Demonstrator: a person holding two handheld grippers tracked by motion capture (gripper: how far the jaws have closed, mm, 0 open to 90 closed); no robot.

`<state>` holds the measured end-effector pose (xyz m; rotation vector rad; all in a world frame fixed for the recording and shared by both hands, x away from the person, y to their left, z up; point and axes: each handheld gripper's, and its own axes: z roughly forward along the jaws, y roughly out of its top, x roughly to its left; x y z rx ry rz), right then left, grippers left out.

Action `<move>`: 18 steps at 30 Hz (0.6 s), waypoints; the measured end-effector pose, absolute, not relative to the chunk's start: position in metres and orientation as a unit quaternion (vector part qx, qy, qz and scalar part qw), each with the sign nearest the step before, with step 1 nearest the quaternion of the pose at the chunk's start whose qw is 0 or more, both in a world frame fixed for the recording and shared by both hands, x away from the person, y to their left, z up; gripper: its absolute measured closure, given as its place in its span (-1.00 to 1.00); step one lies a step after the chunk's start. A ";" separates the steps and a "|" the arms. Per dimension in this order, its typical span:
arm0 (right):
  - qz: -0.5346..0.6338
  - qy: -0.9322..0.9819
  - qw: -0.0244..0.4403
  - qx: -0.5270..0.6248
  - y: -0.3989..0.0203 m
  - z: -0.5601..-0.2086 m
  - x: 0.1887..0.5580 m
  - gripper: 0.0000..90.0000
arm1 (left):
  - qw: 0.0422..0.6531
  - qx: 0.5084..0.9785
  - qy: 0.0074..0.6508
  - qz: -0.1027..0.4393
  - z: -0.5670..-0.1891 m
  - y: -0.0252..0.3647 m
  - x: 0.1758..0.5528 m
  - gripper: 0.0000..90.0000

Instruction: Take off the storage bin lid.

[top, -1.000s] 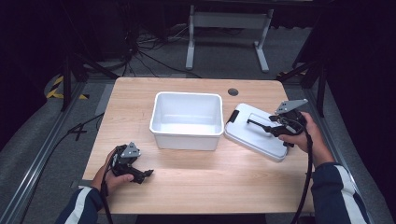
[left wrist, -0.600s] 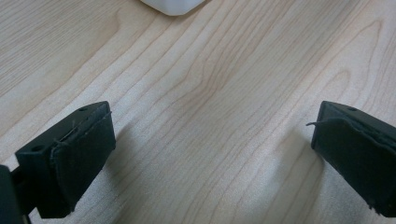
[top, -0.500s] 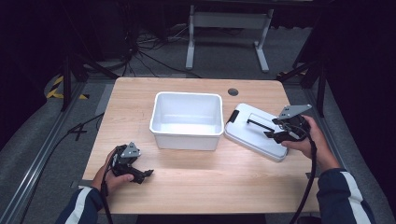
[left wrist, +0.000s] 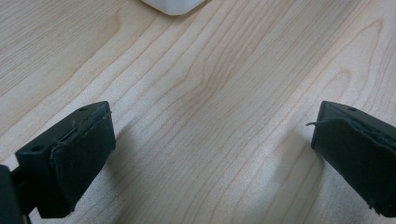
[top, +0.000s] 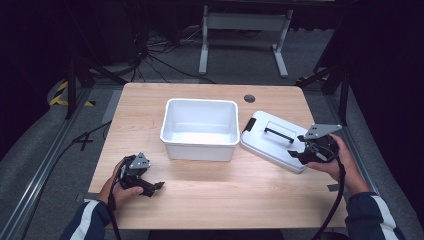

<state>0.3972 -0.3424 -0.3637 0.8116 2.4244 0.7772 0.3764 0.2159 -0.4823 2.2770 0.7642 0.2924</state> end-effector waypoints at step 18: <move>0.295 0.878 0.230 0.299 -0.362 -0.392 0.367 -0.23 | 0.353 0.880 0.296 0.113 -0.482 0.216 0.376 -1.00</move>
